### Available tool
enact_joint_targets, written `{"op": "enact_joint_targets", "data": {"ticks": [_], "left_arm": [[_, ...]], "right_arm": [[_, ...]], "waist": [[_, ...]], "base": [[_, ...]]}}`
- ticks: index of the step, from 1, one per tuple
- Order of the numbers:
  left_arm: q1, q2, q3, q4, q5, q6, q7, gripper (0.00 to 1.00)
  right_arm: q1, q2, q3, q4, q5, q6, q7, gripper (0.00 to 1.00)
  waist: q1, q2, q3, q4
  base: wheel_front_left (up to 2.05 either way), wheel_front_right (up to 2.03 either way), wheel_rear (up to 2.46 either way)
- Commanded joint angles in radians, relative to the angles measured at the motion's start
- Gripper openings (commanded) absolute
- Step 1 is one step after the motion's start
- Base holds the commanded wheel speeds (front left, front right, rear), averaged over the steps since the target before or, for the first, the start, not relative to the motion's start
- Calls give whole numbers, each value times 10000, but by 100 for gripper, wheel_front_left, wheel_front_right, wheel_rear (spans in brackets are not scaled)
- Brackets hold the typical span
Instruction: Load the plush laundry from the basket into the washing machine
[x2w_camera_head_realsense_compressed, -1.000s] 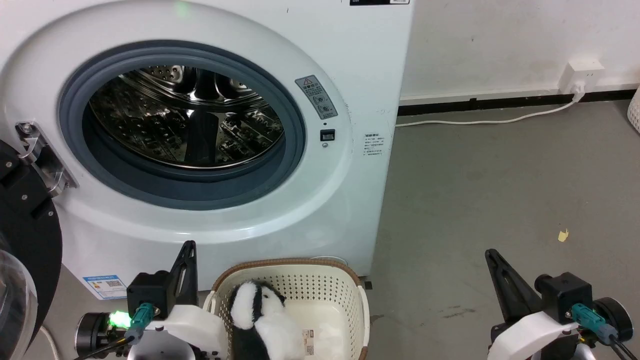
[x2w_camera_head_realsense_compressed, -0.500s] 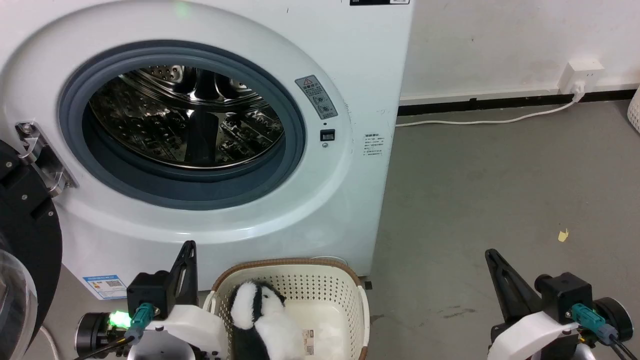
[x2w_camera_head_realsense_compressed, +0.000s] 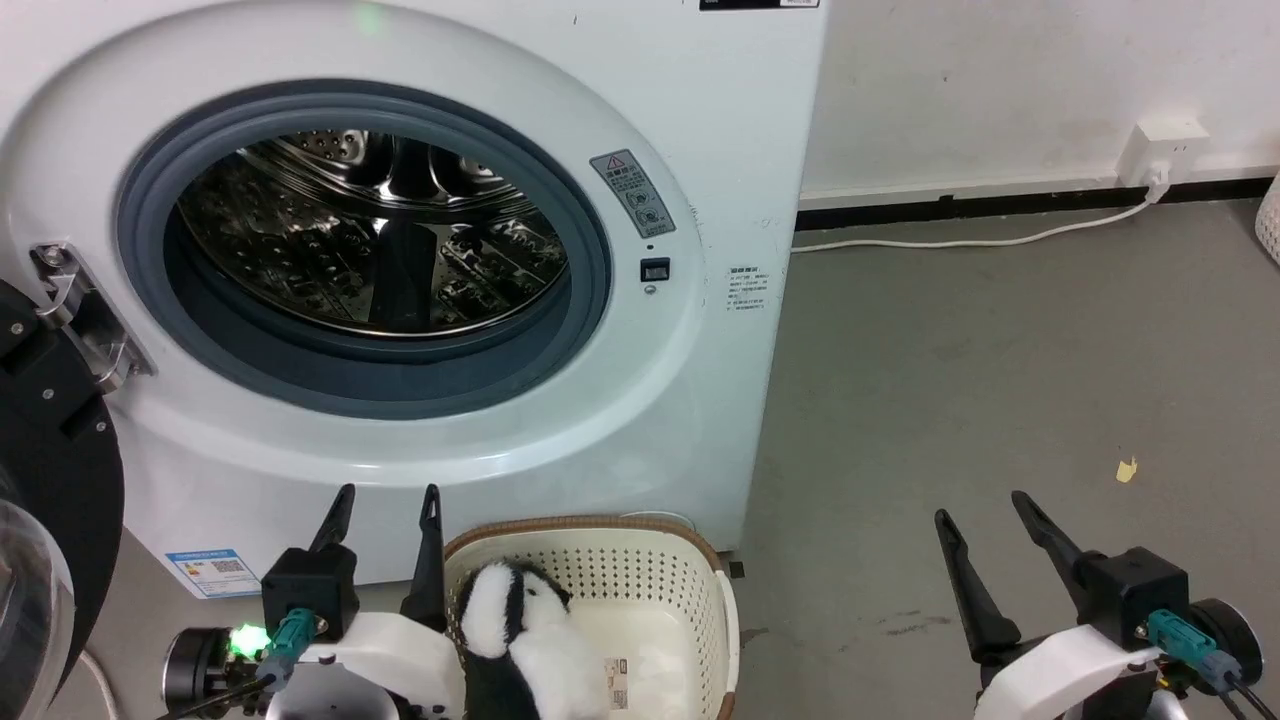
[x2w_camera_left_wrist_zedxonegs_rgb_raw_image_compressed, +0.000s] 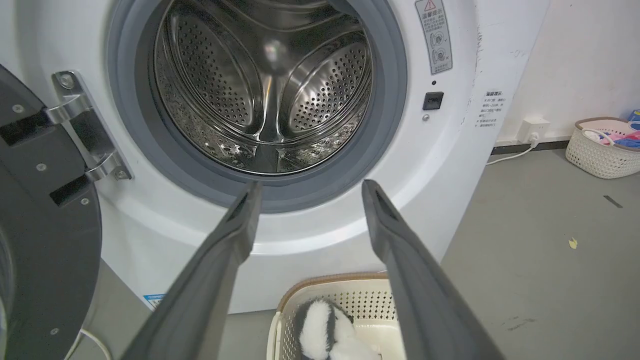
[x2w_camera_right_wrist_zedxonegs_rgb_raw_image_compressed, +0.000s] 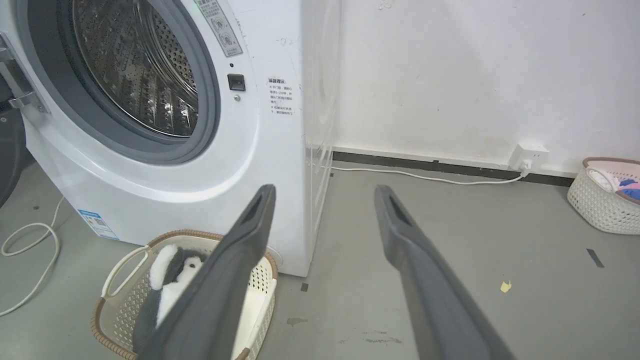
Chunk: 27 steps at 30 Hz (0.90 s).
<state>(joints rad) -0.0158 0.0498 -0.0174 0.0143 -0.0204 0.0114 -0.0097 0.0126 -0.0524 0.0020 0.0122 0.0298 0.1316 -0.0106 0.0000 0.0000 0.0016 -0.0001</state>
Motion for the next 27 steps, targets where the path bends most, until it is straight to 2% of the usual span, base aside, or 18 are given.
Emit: {"op": "enact_joint_targets", "data": {"ticks": [1,11,27], "left_arm": [[-2,1,-41,75,-86,53,-66,100],[-250,36,-256,531,-436,159,218,100],[-1049,65,-743,1998,-1049,297,1308,100]], "right_arm": [[80,2,-7,42,136,-1,-76,100],[75,4,-24,148,495,-1,-233,100],[-121,6,-130,256,1089,-3,-505,100]], "waist": [[0,0,7,-1],[0,0,174,-30],[0,0,915,-134]], "base": [[0,0,0],[0,0,0],[0,0,0]]}}
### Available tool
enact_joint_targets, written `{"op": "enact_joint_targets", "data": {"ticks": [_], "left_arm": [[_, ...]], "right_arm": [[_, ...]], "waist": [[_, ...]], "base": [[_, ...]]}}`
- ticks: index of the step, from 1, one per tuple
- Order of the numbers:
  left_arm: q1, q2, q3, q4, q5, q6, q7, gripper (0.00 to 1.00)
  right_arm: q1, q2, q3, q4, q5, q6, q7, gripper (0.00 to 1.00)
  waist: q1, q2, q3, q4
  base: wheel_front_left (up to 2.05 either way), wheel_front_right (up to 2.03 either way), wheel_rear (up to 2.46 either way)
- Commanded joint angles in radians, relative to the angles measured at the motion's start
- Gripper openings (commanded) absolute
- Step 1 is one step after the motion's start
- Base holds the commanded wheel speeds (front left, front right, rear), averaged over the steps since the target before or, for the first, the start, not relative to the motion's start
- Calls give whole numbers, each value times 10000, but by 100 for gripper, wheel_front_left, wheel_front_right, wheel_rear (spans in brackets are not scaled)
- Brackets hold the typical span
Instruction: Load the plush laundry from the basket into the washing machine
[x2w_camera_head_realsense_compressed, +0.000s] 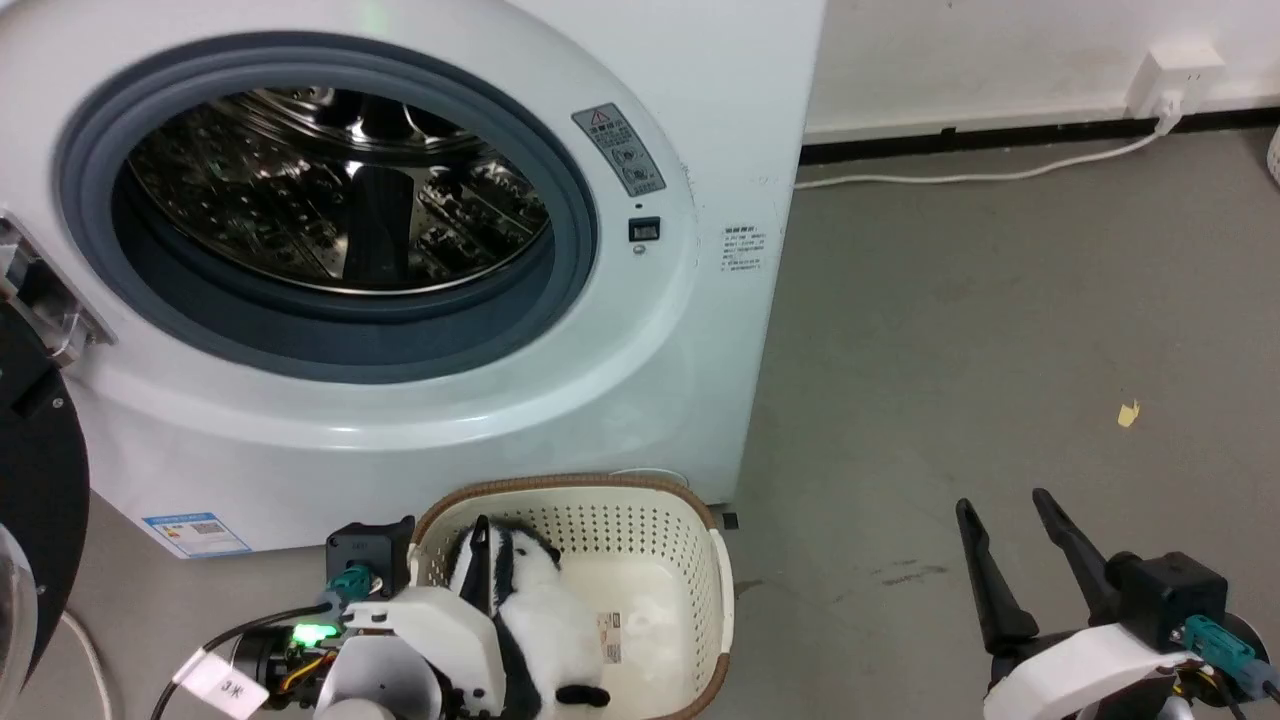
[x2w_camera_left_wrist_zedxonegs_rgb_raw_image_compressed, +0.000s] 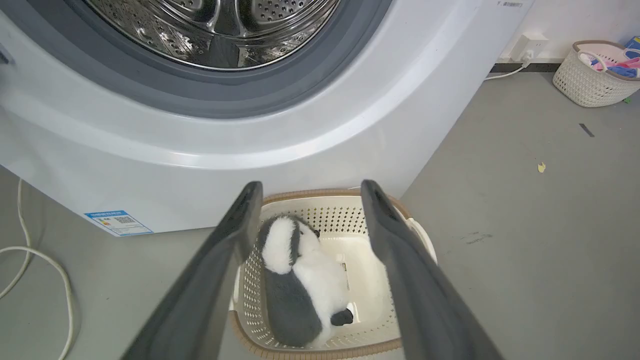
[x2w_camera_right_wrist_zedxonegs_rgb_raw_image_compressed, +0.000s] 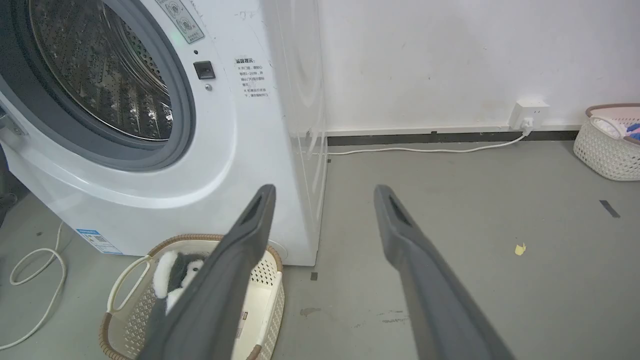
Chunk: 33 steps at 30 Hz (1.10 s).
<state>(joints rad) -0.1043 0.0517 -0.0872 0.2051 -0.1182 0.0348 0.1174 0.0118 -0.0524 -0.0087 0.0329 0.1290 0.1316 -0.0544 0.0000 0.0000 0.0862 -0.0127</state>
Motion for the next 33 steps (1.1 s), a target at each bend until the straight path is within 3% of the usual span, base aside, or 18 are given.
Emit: {"op": "enact_joint_targets", "data": {"ticks": [1,33], "left_arm": [[-238,48,-76,180,-104,66,73,100],[-2588,85,-942,3584,-1246,505,1051,100]], "right_arm": [[-135,7,-33,45,132,-3,-81,100],[-626,12,-643,-669,1233,-5,-448,100]], "waist": [[0,0,152,-15],[0,0,2973,-159]], "base": [[0,0,0],[0,0,0]]}}
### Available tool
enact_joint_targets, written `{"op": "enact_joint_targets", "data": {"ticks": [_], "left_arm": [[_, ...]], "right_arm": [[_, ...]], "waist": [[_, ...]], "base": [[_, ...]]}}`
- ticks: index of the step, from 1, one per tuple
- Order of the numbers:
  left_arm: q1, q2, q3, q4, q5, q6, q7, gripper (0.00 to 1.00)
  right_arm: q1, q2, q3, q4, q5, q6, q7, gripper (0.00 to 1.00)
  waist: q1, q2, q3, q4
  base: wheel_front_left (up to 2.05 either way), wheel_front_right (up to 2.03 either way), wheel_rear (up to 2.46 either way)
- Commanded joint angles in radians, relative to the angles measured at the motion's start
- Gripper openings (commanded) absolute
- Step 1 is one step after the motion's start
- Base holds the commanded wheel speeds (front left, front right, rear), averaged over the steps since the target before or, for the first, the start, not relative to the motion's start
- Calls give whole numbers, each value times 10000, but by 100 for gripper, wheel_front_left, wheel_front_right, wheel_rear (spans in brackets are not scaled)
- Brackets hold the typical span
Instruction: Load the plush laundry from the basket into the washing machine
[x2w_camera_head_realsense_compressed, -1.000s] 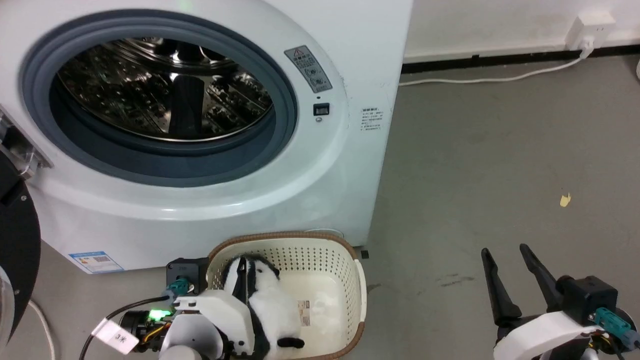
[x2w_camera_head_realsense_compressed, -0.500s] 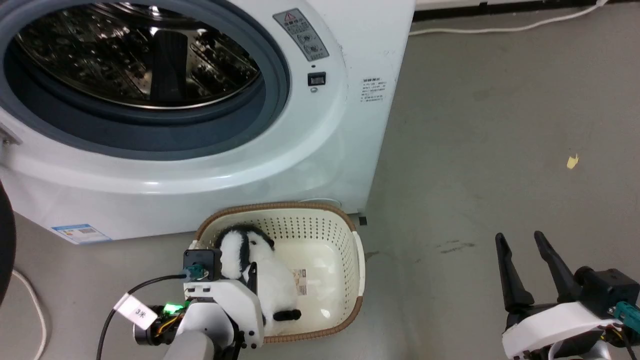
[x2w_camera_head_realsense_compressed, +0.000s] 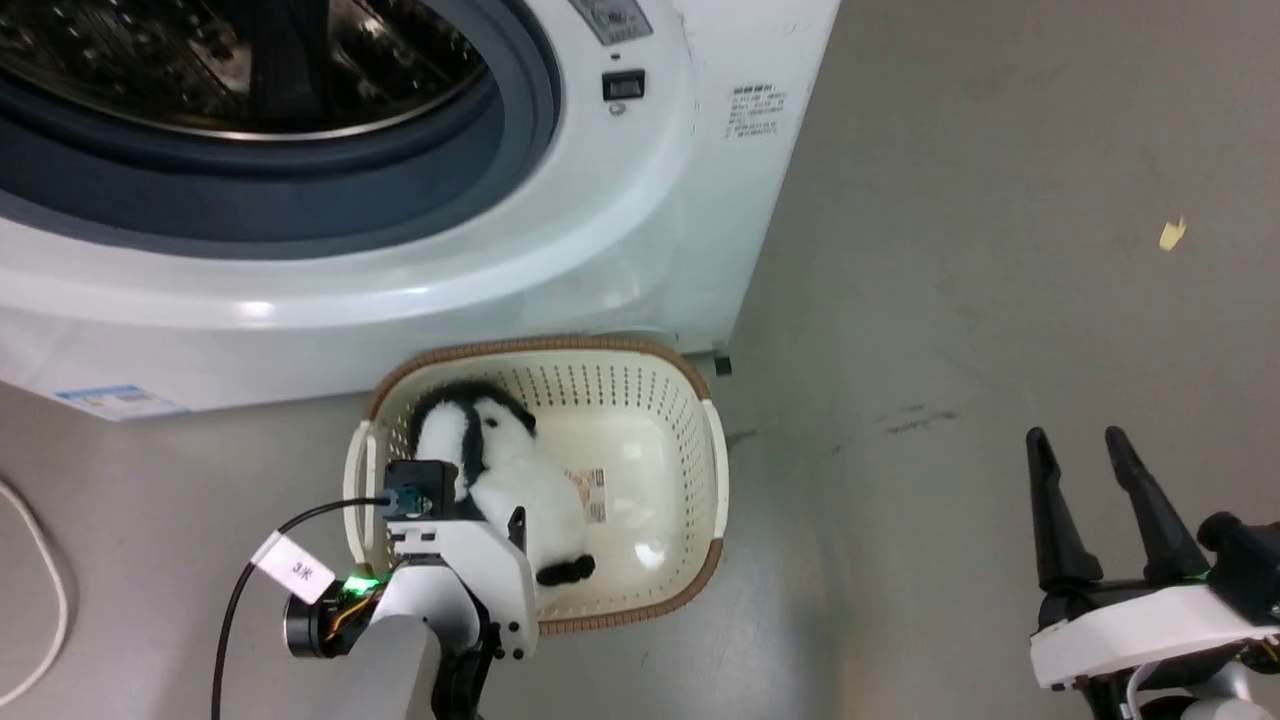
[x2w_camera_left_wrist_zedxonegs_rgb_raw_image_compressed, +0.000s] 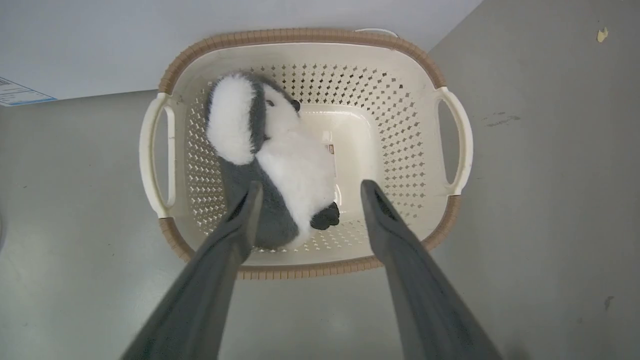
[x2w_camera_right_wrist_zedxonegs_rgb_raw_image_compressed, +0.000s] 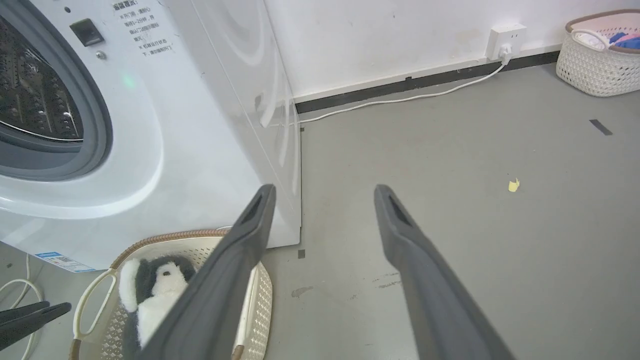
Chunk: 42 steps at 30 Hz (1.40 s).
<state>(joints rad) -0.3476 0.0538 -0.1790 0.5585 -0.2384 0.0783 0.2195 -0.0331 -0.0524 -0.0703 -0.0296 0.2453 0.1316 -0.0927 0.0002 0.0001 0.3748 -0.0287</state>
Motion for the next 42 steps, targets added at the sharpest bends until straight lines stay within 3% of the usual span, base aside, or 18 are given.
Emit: {"op": "enact_joint_targets", "data": {"ticks": [1,42], "left_arm": [[-247,66,-42,163,-91,79,35,100],[-4448,-33,-1176,5111,-2518,348,-86,100]], "right_arm": [[-192,12,-49,-80,104,-5,-77,100],[-582,-103,-834,-1504,1556,-8,-267,100]], "waist": [[-2,-1,188,4],[-2,-1,4053,150]], "base": [[0,0,0],[0,0,0]]}}
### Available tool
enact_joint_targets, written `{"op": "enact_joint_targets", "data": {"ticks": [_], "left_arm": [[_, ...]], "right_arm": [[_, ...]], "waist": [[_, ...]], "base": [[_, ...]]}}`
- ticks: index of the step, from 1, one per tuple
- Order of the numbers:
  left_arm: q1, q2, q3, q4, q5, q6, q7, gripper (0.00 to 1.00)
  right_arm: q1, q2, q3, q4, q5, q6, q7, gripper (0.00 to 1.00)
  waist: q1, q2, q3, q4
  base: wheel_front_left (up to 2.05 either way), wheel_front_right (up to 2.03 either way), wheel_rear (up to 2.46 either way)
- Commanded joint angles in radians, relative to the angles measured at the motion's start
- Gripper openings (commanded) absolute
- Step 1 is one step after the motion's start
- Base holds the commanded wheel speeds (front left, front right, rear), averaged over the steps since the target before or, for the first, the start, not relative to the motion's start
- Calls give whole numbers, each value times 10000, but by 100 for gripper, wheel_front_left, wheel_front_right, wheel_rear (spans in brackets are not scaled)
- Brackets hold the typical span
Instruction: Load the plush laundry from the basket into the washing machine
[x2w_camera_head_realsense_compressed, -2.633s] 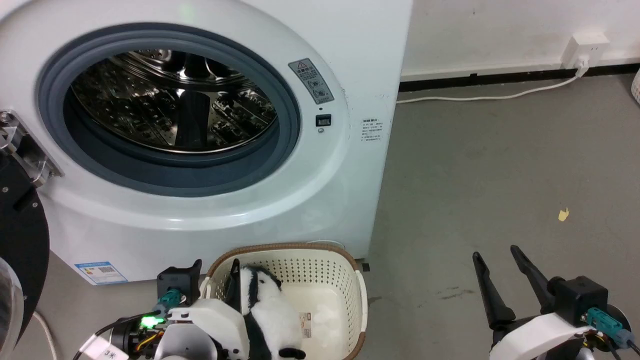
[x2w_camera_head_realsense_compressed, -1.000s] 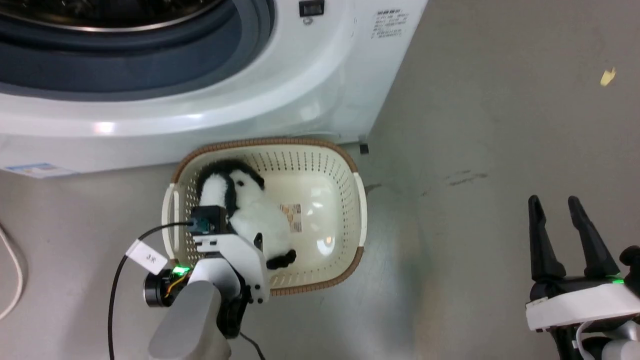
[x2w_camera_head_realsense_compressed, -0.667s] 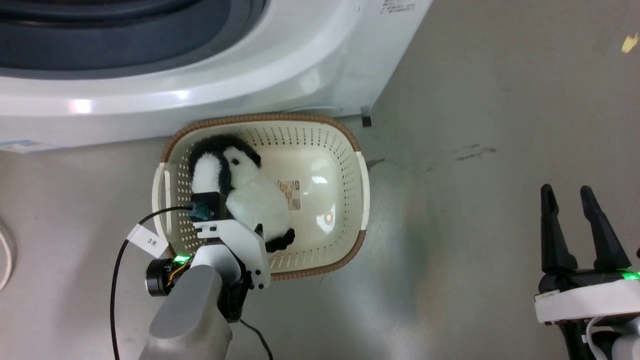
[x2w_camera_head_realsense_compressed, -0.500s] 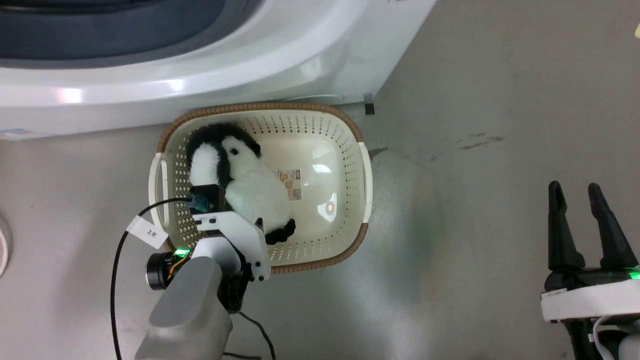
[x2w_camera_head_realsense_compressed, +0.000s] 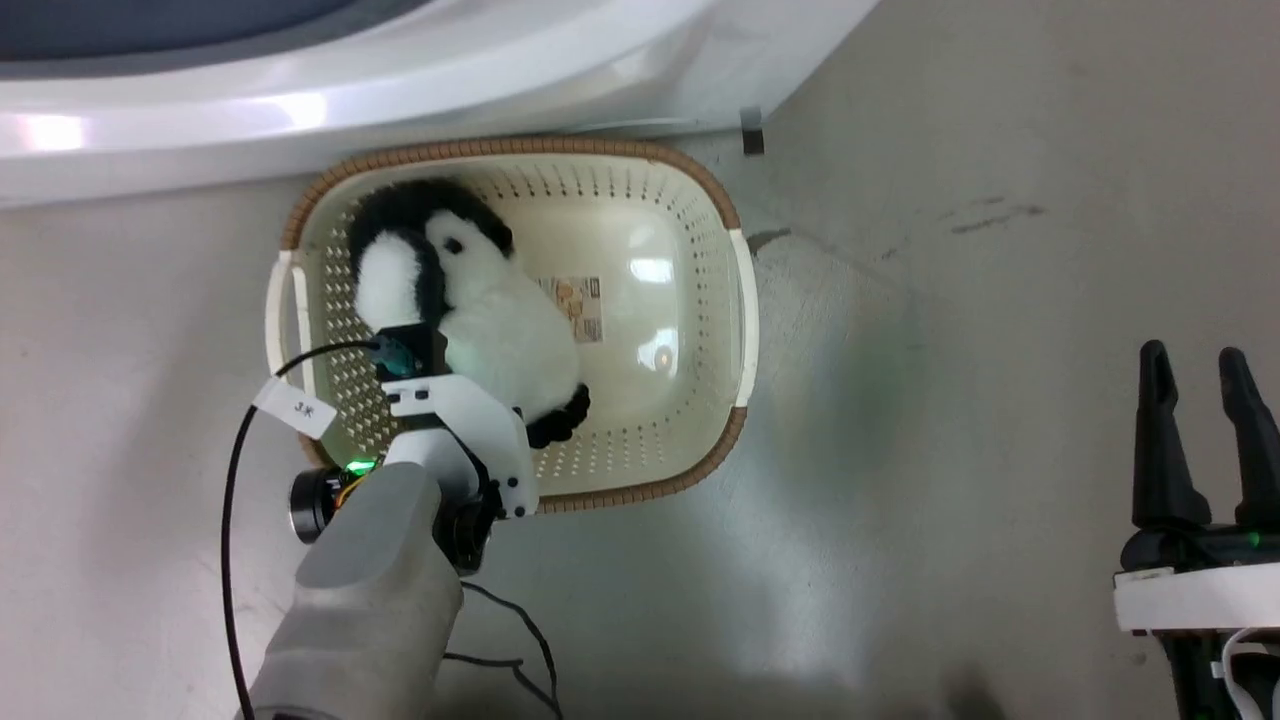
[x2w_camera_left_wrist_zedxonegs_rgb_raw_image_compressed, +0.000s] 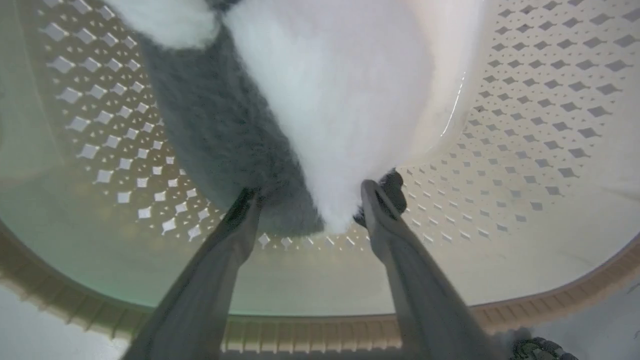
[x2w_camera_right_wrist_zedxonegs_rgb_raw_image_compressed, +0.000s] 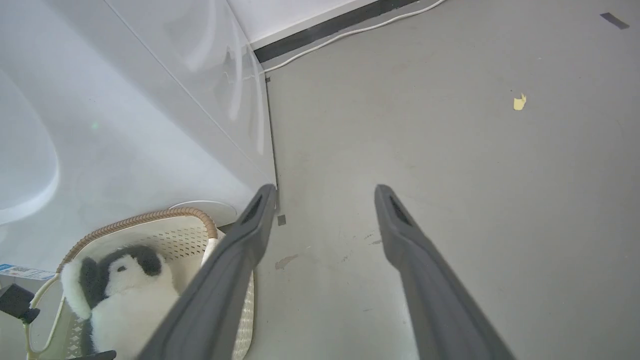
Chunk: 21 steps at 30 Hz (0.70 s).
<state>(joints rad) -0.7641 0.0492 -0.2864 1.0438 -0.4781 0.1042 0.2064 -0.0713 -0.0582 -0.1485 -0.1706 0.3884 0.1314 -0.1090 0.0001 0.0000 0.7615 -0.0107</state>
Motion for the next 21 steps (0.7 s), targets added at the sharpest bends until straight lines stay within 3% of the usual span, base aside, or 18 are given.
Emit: {"op": "enact_joint_targets", "data": {"ticks": [1,15,21], "left_arm": [[-378,12,-154,379,-170,116,40,100],[-1829,53,-808,1909,-553,757,-1239,100],[-1908,39,-796,2011,-679,844,-1637,100]], "right_arm": [[-210,-45,-61,-126,170,-6,-113,100],[-250,-51,-402,-695,758,-7,-231,100],[-263,-59,-359,-764,801,-7,-224,100]], "waist": [[-1,0,280,-47],[-1,0,1698,-73],[-1,0,1776,-73]], "base": [[0,0,0],[0,0,0],[0,0,0]]}}
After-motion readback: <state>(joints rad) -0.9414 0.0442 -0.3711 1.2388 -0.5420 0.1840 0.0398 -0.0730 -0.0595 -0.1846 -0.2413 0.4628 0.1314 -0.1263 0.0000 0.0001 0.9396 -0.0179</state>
